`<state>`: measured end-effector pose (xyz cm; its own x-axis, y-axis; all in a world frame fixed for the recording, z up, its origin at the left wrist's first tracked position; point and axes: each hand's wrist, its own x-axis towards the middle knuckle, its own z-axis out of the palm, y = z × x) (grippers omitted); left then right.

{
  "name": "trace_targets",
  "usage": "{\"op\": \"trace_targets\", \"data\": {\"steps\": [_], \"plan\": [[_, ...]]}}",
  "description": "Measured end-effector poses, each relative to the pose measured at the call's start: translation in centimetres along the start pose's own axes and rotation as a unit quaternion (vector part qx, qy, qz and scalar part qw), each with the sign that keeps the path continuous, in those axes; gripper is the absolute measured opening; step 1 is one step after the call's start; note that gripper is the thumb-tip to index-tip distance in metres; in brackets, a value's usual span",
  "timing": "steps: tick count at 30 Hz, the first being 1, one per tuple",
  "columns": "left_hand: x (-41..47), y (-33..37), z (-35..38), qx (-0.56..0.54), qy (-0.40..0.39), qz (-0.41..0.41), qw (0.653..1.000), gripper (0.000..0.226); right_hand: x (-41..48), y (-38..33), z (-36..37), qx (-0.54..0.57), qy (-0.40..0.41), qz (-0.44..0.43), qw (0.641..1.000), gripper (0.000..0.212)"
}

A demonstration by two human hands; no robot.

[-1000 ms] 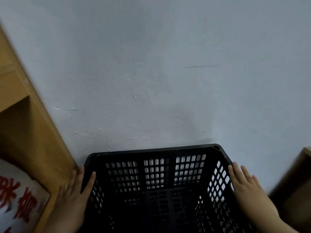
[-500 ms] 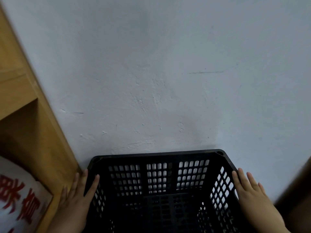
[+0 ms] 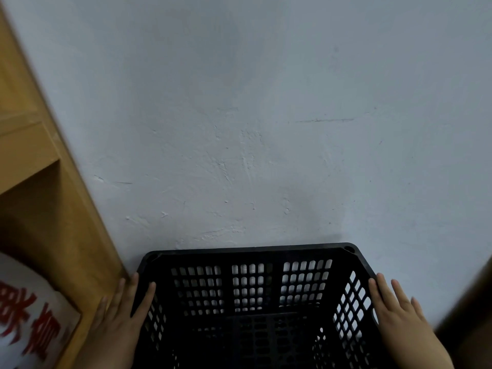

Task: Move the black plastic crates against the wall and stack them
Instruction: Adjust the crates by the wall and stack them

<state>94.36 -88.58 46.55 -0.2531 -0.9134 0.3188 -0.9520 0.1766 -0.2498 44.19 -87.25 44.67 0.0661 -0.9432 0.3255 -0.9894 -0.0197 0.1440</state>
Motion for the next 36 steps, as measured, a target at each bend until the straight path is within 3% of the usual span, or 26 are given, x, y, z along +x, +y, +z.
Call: {"op": "trace_targets", "data": {"steps": [3,6,9,11,15,20,23,26,29,32,36], "plan": [[0.1,0.3,0.0,0.007,-0.004,-0.004,1.000,0.116,0.0,0.1,0.2,0.005,0.014,-0.010,1.000,0.096],[0.1,0.1,-0.6,-0.001,-0.025,0.007,1.000,0.117,-0.3,0.0,-0.1,-0.017,0.016,-0.011,1.000,0.090],[0.5,-0.1,-0.7,-0.010,-0.078,-0.002,0.997,0.151,-0.3,0.0,-0.8,-0.052,0.010,0.012,0.999,0.083],[0.5,-0.3,-0.4,-0.012,-0.086,0.000,0.996,0.157,-0.3,-0.2,-1.4,-0.043,-0.010,0.028,0.999,0.082],[0.3,-0.4,-0.7,0.009,-0.114,0.033,0.993,0.148,-0.2,-0.5,-1.8,-0.063,-0.068,0.037,0.995,0.106],[-0.2,-0.9,-0.7,0.039,-0.126,-0.003,0.991,0.154,-0.1,-1.4,-4.1,-0.064,-0.125,0.055,0.989,0.098],[0.3,0.2,-3.6,0.035,-0.237,-0.008,0.971,0.126,-0.1,-1.3,-4.7,-0.018,-0.130,0.064,0.989,0.076],[0.8,1.5,-4.5,0.011,-0.237,-0.095,0.967,0.101,0.1,-0.4,-5.4,0.057,-0.117,0.069,0.989,0.066],[2.0,4.7,-6.1,0.008,-0.198,-0.088,0.976,0.107,0.0,1.8,-6.4,0.086,-0.092,0.073,0.989,0.079],[4.1,10.7,-9.4,0.020,-0.169,-0.094,0.981,0.101,-0.2,5.7,-6.8,0.090,-0.091,0.098,0.987,0.065],[8.0,20.7,-13.5,0.000,-0.142,-0.091,0.986,0.094,-1.1,13.5,-6.3,0.090,-0.091,0.094,0.987,0.067]]}}
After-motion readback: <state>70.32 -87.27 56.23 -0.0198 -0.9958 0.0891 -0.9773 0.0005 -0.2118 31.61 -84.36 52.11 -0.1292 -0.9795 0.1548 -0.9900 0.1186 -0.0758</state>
